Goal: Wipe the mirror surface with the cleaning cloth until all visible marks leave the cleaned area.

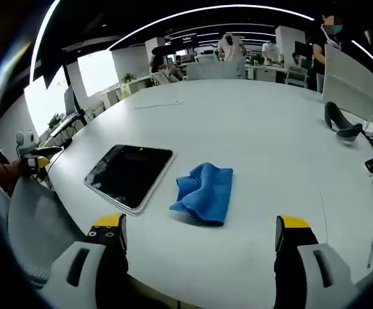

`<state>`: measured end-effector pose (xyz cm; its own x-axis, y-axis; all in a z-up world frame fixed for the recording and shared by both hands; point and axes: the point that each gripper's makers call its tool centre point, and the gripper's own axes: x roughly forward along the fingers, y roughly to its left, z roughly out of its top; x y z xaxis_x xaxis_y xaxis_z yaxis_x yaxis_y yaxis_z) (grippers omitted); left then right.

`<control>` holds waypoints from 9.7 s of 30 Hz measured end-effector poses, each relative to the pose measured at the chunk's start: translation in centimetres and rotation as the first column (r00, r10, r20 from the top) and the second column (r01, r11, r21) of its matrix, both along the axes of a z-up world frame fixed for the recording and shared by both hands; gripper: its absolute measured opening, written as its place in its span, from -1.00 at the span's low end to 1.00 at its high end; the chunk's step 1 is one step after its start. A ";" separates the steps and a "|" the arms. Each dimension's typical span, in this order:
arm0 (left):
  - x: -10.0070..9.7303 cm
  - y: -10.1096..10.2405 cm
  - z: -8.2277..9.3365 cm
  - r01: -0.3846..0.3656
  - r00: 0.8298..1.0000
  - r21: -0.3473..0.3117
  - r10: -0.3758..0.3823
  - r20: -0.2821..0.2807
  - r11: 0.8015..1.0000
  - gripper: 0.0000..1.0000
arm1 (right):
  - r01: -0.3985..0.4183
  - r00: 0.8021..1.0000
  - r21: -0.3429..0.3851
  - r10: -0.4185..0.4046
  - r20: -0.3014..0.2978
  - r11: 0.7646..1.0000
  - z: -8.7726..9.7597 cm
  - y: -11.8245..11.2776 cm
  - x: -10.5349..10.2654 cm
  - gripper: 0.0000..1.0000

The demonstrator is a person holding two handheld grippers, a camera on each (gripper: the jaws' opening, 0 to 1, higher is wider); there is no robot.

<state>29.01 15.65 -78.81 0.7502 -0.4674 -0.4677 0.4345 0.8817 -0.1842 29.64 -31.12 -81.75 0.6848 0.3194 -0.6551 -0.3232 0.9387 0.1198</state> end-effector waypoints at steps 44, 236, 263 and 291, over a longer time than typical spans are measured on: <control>-0.5 -0.7 -1.9 0.084 0.995 0.035 -0.082 -0.054 0.996 0.98 | 0.077 0.986 -0.013 -0.079 -0.150 0.997 1.7 -0.5 0.8 0.86; -1.3 -1.8 -3.1 0.146 0.983 0.014 -0.143 -0.119 0.989 0.98 | -0.033 0.884 0.031 0.043 -0.465 0.999 -5.2 21.8 13.7 -1.00; -1.5 -2.2 -3.3 0.174 0.978 0.018 -0.170 -0.124 0.985 0.98 | -0.084 0.874 0.067 0.106 -0.475 0.994 -5.1 28.3 13.8 -1.00; -1.2 -2.0 -3.5 0.167 0.979 0.019 -0.164 -0.122 0.986 0.98 | -0.129 0.870 0.099 0.160 -0.466 0.987 -5.2 32.9 14.4 -1.00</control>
